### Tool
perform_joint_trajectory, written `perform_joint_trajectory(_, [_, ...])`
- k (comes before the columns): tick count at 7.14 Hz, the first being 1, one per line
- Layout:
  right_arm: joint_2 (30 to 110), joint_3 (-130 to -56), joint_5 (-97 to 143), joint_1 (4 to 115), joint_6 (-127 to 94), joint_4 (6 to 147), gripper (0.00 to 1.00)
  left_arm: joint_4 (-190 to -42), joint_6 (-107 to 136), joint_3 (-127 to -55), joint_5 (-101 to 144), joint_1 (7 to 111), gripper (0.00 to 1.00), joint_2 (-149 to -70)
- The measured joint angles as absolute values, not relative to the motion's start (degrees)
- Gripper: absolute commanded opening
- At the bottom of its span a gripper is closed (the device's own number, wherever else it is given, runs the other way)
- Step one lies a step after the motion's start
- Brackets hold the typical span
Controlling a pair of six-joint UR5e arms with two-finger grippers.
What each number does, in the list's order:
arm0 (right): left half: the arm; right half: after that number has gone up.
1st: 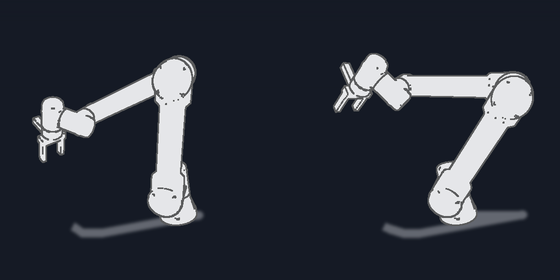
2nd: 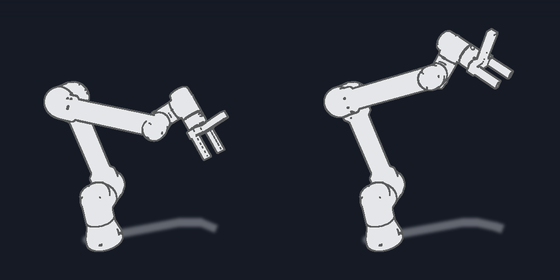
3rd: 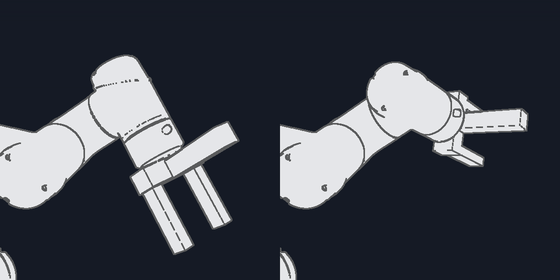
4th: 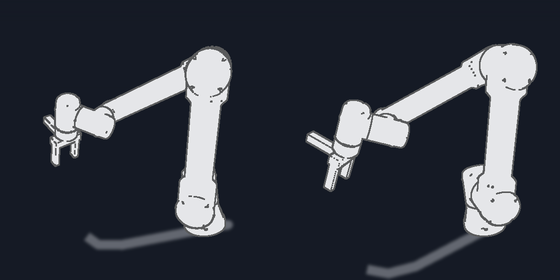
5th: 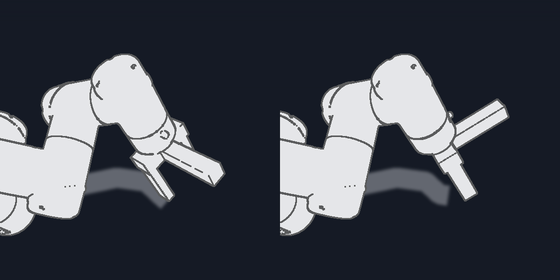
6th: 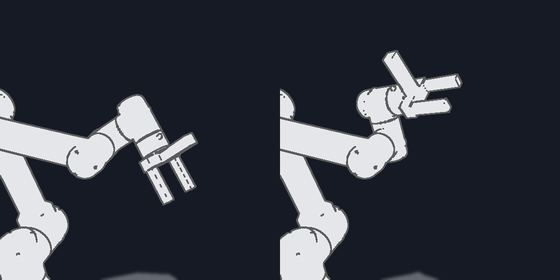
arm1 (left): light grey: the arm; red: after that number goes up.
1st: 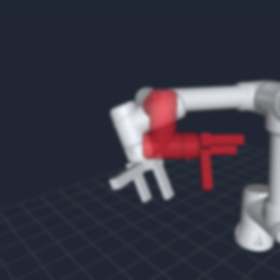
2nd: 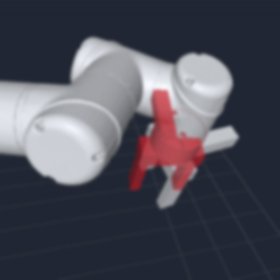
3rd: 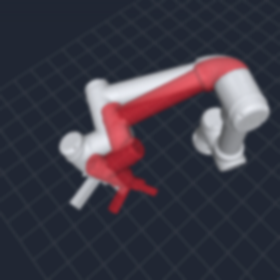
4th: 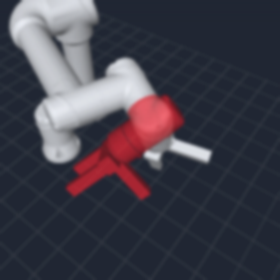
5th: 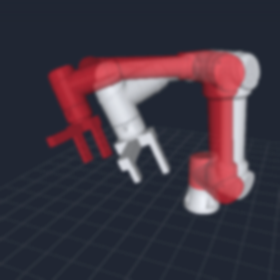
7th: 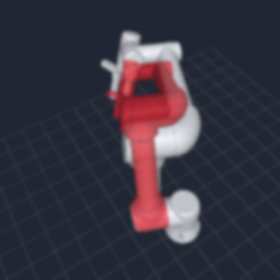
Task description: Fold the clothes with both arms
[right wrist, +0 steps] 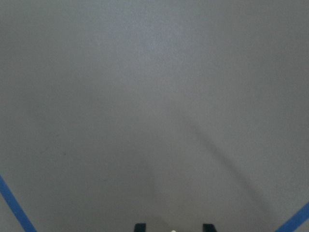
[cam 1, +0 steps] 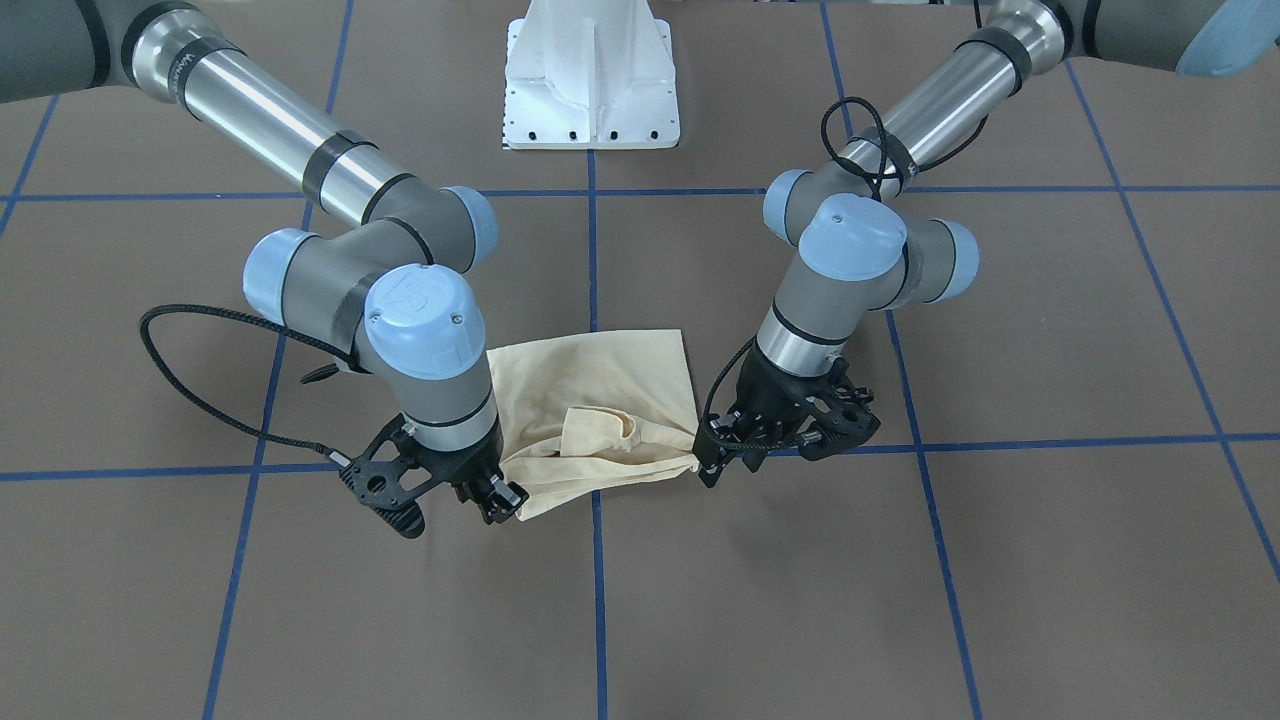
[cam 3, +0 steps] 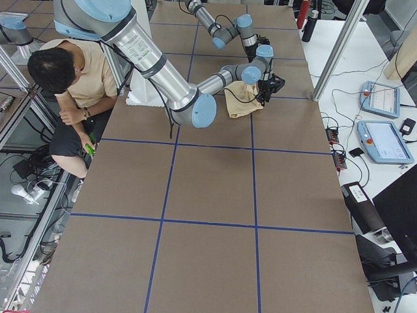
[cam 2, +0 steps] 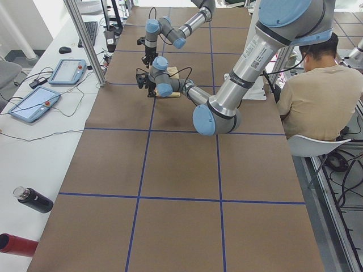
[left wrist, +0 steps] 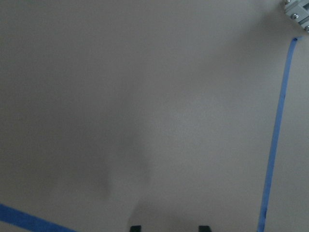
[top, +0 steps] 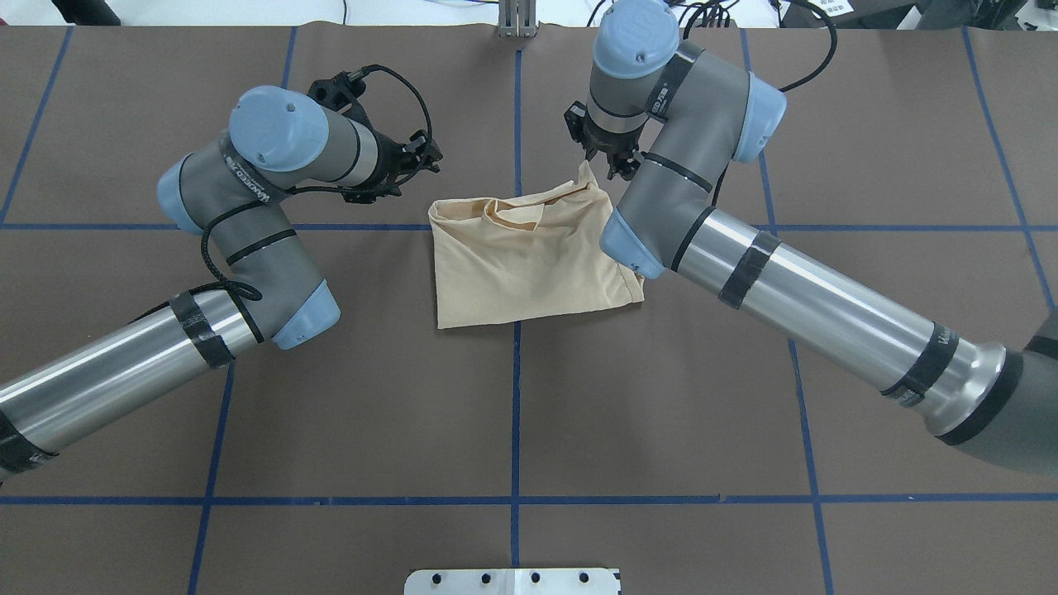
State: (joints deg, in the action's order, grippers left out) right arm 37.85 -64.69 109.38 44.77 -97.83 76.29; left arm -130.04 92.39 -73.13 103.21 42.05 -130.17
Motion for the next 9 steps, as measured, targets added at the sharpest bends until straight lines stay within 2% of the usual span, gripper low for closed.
perform_joint_trajectory(2, [37.8,-65.0,111.0,46.2,-96.4,76.2,1.00,-130.1,91.8,-74.6,104.5,43.5,0.89,-129.8])
perform_joint_trajectory(4, [40.2,-68.2,114.0,48.7,-93.6,76.4,1.00,-129.6,84.2,-79.8,109.4,46.0,0.89,-126.6])
perform_joint_trajectory(7, [53.6,-78.4,119.2,57.7,-69.7,76.4,1.00,-128.5,58.2,-91.6,116.8,53.4,0.92,-114.9])
perform_joint_trajectory(9, [62.2,-79.9,125.4,66.8,-45.1,76.3,1.00,-126.4,39.3,-98.7,122.0,61.0,0.95,-104.3])
